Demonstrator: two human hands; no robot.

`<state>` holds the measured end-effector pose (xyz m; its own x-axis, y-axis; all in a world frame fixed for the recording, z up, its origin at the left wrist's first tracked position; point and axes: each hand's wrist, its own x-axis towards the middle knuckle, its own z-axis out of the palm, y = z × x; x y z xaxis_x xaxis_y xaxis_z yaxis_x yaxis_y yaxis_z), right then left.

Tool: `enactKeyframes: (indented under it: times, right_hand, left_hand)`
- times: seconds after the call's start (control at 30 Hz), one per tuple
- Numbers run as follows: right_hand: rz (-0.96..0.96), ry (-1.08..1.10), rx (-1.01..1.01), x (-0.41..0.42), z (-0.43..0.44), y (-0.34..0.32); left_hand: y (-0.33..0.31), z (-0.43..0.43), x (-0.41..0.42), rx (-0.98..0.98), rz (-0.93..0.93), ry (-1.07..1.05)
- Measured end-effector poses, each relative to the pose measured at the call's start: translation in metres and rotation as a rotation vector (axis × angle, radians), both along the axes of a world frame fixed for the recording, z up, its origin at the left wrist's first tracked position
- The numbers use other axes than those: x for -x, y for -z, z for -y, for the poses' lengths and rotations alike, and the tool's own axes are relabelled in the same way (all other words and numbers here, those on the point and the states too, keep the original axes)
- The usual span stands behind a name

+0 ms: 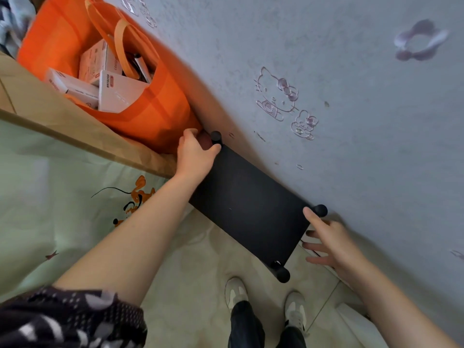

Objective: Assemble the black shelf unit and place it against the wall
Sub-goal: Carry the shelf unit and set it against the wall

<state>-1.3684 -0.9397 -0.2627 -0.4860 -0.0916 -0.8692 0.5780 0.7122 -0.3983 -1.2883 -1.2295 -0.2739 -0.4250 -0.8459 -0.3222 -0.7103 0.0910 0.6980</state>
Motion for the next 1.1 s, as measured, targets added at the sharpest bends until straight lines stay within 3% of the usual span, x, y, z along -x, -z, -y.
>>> enactKeyframes:
  times: [0.13, 0.23, 0.4, 0.6, 0.83, 1.1]
  right_hand:
    - [0.140, 0.179, 0.089, 0.007, 0.014, 0.004]
    - [0.219, 0.274, 0.120, 0.012, 0.019, 0.006]
    - [0.132, 0.264, 0.122, 0.010, 0.020, 0.010]
    - [0.033, 0.285, 0.151, 0.008, 0.018, 0.011]
    - [-0.004, 0.152, 0.208, 0.004, 0.031, 0.015]
    - [0.121, 0.292, 0.239, 0.022, 0.018, 0.021]
  left_hand:
    - [0.021, 0.015, 0.004, -0.239, 0.131, 0.083]
    - [0.032, 0.021, 0.003, -0.296, 0.171, 0.155]
    - [0.038, 0.018, 0.006, -0.364, 0.021, 0.124]
    - [0.040, 0.014, 0.011, -0.323, -0.078, 0.161]
    - [0.043, 0.025, -0.004, -0.246, -0.054, 0.093]
    - [0.047, 0.016, 0.004, -0.230, 0.018, 0.129]
